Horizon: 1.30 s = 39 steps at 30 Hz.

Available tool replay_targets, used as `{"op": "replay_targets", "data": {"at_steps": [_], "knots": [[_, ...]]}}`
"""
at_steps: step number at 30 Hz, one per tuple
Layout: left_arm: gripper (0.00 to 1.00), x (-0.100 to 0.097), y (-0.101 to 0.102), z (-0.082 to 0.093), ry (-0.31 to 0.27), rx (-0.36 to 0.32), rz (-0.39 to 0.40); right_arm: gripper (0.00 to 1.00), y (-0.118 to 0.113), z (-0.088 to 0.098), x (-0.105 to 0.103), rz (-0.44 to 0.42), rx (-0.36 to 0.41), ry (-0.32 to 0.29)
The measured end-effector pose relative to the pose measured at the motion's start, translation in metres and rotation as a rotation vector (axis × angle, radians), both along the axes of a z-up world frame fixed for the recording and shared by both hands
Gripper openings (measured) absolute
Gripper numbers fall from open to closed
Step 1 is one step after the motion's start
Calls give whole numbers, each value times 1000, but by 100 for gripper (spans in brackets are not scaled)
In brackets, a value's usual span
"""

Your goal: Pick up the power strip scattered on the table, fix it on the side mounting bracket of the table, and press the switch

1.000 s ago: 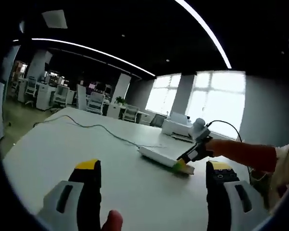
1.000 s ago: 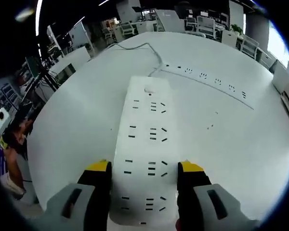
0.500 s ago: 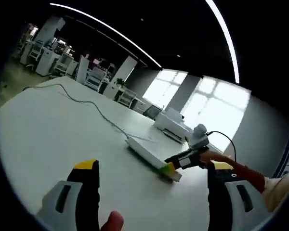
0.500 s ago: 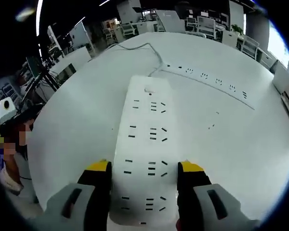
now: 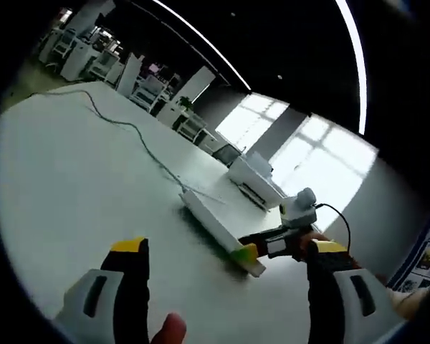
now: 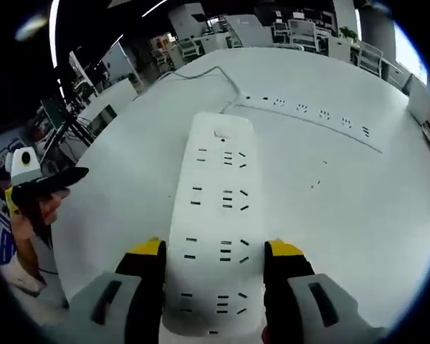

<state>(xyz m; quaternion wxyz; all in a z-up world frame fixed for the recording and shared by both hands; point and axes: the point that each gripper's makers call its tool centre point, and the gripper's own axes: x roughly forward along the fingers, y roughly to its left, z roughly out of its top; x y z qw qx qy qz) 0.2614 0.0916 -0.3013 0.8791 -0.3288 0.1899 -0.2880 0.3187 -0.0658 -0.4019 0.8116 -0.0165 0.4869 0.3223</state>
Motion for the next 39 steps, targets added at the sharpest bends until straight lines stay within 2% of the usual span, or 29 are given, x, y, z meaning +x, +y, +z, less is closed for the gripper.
{"op": "replay_targets", "data": {"at_steps": [5,11,14,15,20,23,28,34,37,39], "knots": [[96,11,-1,1,27,-5,14,50,-1,1,1,0,34,24],[93,20,-15,1,71,-59,2,50,-2,2,2,4,77,56],[93,30,-15,2,72,-50,12,50,-1,2,3,9,73,54],[93,28,-21,2,75,-54,12,50,-1,1,3,10,71,54],[94,39,-36,-4,125,-92,15,50,-1,1,3,11,68,53],[92,51,-38,-8,164,-142,43,50,0,1,3,11,64,49],[91,69,-37,-16,197,-162,62,50,-1,1,2,10,58,47],[93,76,-54,-18,242,-221,70,50,0,1,3,14,67,45],[93,93,-54,-19,253,-239,81,51,0,1,3,15,70,45],[91,96,-59,-21,265,-243,84,51,0,1,2,16,72,44]]}}
